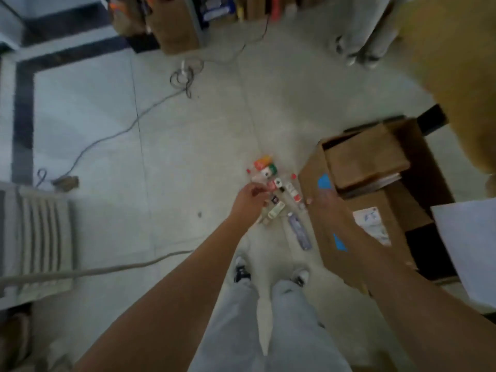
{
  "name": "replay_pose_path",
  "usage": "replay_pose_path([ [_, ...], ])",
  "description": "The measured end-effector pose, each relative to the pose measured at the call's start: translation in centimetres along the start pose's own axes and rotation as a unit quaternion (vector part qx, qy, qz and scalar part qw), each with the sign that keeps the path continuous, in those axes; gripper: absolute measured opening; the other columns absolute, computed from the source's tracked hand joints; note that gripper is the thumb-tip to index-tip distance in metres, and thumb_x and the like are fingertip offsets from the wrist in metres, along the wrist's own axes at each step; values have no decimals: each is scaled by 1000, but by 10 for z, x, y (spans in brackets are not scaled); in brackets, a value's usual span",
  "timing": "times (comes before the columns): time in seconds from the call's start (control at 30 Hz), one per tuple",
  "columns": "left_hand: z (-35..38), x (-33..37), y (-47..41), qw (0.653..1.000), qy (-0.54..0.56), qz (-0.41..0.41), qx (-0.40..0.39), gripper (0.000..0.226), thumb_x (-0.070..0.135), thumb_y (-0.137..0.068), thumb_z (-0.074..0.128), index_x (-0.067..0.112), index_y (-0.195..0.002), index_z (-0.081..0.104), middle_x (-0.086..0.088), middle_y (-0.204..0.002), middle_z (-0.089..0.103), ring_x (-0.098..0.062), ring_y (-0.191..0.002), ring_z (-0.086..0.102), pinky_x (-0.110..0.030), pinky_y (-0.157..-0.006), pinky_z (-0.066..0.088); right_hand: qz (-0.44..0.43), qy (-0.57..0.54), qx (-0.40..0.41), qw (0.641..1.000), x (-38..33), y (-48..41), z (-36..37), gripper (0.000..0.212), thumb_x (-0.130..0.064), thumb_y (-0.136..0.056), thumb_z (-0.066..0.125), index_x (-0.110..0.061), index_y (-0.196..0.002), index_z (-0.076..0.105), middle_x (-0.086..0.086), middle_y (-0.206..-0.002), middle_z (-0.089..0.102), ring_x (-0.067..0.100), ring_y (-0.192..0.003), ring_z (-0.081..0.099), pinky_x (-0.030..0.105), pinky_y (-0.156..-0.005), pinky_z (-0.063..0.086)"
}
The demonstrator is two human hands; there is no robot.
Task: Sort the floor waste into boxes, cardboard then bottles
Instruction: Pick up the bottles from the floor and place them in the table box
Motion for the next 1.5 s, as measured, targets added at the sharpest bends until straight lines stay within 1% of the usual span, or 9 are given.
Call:
replay_pose_path([
  [0.13,24,-84,-41,998,35,-55,-19,21,6,-93,56,4,-113,61,-8,-99,64,-15,-73,60,-18,-60,45,96,-101,-34,990,51,-52,75,45,-32,-95,58,-6,-132,52,7,-115,57,23,-101,56,27,-80,40],
  [0.2,39,-130,-65,995,54,-79,-41,27,4,-96,51,-2,-122,56,-11,-104,61,-17,-78,58,-9,-53,43,158,-136,-41,977,102,-81,125,75,-57,-71,64,-10,-129,57,4,-115,60,22,-102,59,33,-88,48],
  [0.27,56,-175,-91,989,89,-106,-50,31,-1,-95,48,-3,-126,53,-11,-104,59,-15,-76,57,-6,-50,42,218,-145,-27,965,154,-106,172,97,-65,-52,58,-10,-132,55,9,-126,58,27,-113,57,34,-93,44],
  [0.43,110,-304,-160,960,165,-215,-70,38,-11,-96,36,-7,-131,49,-9,-85,58,-19,-65,52,-10,-42,42,280,-133,-32,950,230,-155,260,57,-31,-92,62,-6,-140,46,4,-111,51,21,-96,51,31,-79,40],
  [0.63,148,-411,-229,964,108,-225,-97,37,-8,-96,41,5,-128,52,-13,-108,62,-23,-87,61,-19,-69,49,253,-64,-5,965,279,-233,341,59,-34,-88,66,-13,-140,46,11,-134,56,30,-115,58,31,-88,46],
  [0.77,168,-451,-282,977,69,-175,-101,37,-1,-96,42,12,-128,53,-3,-108,65,-11,-83,65,-12,-66,50,232,30,3,972,316,-292,375,55,-31,-87,66,-13,-136,46,13,-127,58,33,-113,59,29,-79,44],
  [1.0,184,-514,-323,982,25,-147,-119,37,3,-96,40,16,-129,53,-1,-112,65,-14,-93,65,-22,-78,50,221,150,34,963,379,-354,422,71,-29,-82,73,-11,-139,36,19,-137,44,38,-122,48,42,-92,45],
  [1.2,171,-559,-326,980,-1,-162,-114,37,4,-95,43,19,-127,54,0,-114,67,-10,-91,66,-25,-81,51,270,112,22,956,397,-379,448,84,-29,-77,79,-11,-143,30,19,-139,42,39,-124,46,51,-99,44],
  [1.5,144,-526,-293,983,31,-165,-76,37,-1,-96,39,7,-129,53,-6,-111,64,-9,-83,62,-4,-61,48,204,-30,-5,979,328,-318,447,69,-25,-79,77,-10,-135,40,14,-134,52,32,-116,56,29,-85,42],
])
Point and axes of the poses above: each hand's wrist, its own y-axis away from the middle knuckle, its own z-axis out of the palm, x = y × z, the point moved 3 cm from there along -y, towards the middle knuckle
